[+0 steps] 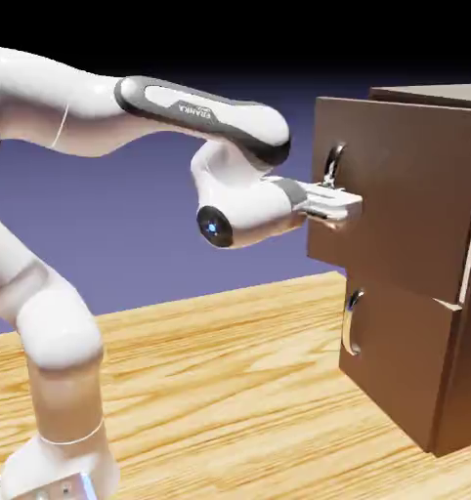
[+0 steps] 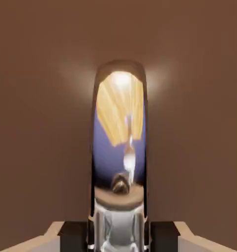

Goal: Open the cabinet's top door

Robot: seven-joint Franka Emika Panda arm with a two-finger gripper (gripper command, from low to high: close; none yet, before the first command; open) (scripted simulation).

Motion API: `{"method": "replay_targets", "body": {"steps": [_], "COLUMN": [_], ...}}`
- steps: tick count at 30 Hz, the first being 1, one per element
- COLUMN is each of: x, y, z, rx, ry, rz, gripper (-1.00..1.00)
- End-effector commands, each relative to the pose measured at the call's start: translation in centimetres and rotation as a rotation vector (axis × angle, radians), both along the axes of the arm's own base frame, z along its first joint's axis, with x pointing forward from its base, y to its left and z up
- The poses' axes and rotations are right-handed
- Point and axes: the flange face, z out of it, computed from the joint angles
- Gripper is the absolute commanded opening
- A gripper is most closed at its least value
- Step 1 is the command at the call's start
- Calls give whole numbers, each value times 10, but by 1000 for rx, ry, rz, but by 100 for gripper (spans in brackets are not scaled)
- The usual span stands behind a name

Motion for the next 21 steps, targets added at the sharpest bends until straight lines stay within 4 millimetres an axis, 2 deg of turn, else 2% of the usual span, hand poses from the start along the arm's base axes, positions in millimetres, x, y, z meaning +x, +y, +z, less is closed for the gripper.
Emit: {"method": "replay_targets", "body": {"steps": [1,12,21], "x": [-3,-31,-47], "y": [-4,-58,-121], "z": [0,0,0], "rx": [1,1,1], "ry": [0,0,1], "rz": [18,235,465], "gripper": [-100,-100,-100]}}
